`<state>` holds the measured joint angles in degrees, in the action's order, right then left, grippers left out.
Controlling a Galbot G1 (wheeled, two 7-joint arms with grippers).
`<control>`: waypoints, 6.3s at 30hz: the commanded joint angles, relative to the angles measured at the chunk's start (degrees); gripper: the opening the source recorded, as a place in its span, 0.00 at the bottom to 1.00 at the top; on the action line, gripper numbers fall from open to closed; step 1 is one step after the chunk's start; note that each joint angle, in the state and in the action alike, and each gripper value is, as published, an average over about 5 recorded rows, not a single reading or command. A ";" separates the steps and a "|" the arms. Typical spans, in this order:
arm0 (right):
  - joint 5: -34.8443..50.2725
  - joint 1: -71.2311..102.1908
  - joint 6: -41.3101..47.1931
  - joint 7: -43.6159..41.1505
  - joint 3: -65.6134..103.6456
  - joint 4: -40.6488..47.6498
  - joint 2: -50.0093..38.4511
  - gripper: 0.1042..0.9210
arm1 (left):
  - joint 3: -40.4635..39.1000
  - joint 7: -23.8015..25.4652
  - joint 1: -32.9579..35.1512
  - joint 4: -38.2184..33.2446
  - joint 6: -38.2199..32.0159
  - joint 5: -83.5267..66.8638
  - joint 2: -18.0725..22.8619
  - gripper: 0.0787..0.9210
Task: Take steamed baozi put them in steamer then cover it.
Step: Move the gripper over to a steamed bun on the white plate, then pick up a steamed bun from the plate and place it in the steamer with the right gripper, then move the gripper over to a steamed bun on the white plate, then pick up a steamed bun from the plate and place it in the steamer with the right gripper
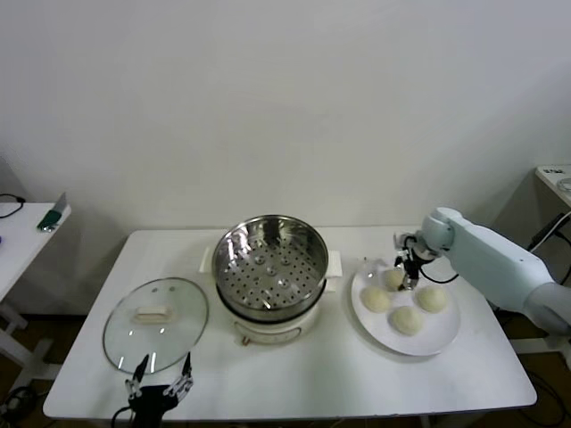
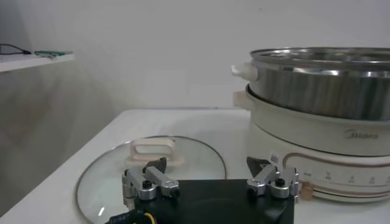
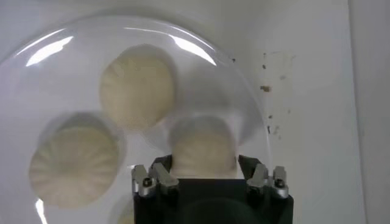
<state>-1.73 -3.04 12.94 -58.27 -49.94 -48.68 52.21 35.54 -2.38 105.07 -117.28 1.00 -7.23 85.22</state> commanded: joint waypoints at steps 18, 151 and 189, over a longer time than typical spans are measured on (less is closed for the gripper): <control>18.45 -42.37 -20.00 -4.59 -29.85 -14.27 1.75 0.67 | 0.03 -0.05 0.22 -1.02 0.04 0.28 -0.21 0.88; 25.78 -15.47 11.56 12.84 -28.71 -21.20 -4.82 0.59 | -0.79 -0.25 0.02 -2.07 -0.67 1.36 0.66 0.88; 49.91 -36.71 26.05 29.70 -36.09 -34.32 27.07 0.58 | -0.59 -0.09 0.68 -4.23 0.27 1.83 0.56 0.88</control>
<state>49.36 -47.27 35.89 -33.75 -86.85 -84.31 73.32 34.81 -2.48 105.77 -121.55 1.23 -5.38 85.76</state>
